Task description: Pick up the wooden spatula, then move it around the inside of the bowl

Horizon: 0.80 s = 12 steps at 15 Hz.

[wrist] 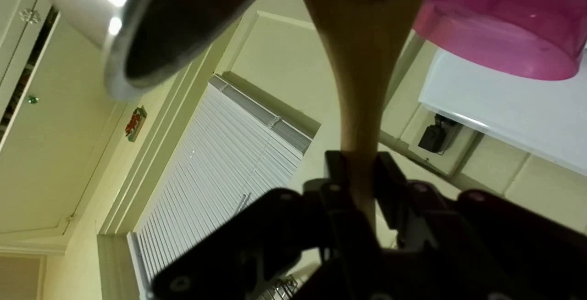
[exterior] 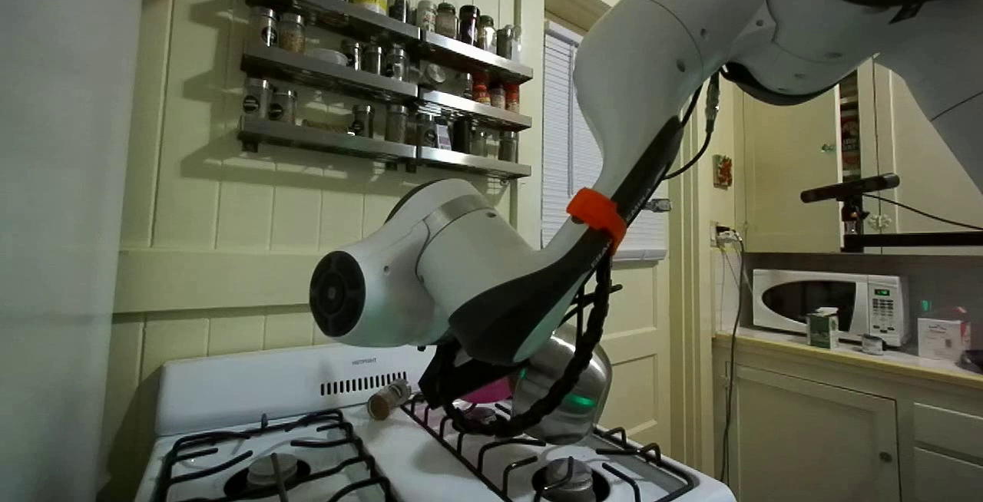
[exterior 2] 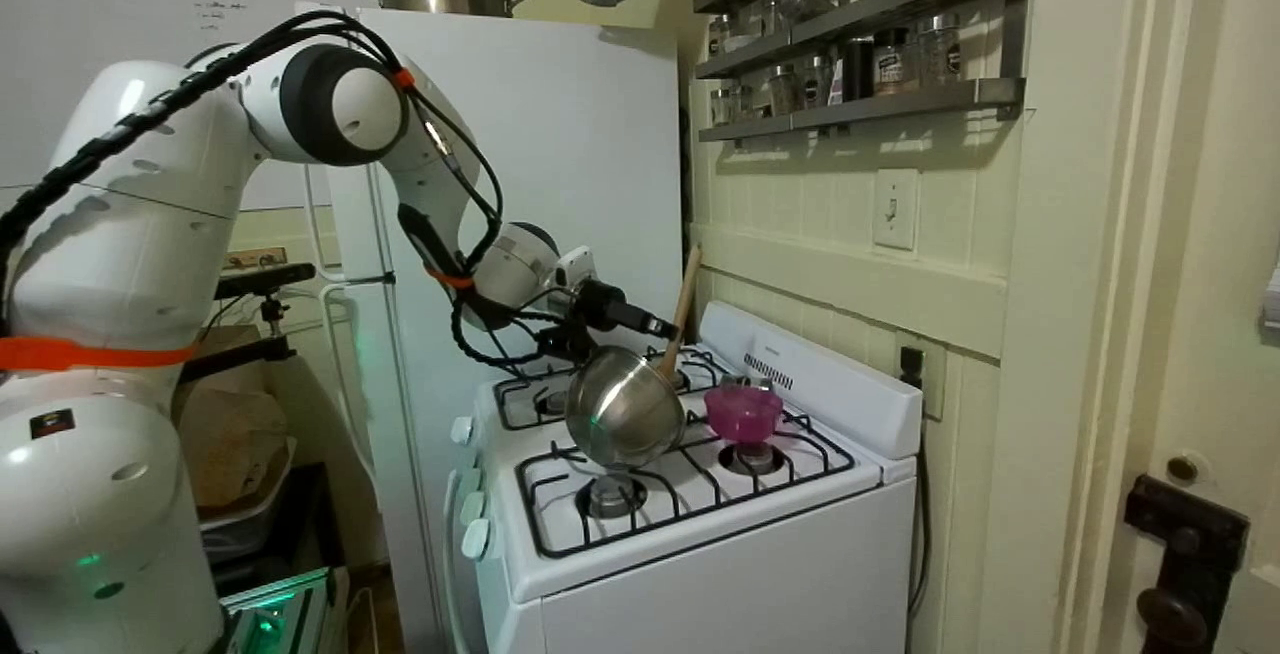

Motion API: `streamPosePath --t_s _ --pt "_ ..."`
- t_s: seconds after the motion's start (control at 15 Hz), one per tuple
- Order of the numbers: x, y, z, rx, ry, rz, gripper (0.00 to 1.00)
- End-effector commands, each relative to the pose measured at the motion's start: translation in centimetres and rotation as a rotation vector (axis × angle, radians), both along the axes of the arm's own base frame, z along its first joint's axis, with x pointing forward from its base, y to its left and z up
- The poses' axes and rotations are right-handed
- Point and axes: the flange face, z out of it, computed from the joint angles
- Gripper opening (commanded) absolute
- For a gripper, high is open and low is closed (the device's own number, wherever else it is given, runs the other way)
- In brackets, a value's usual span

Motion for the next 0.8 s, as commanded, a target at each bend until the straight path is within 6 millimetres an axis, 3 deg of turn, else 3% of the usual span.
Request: streamPosePath --t_s 0.0,0.73 --pt "0.7 1.0 0.0 0.004 -0.010 0.048 0.05" --pt "1.8 2.1 2.4 0.016 -0.060 0.072 0.05"
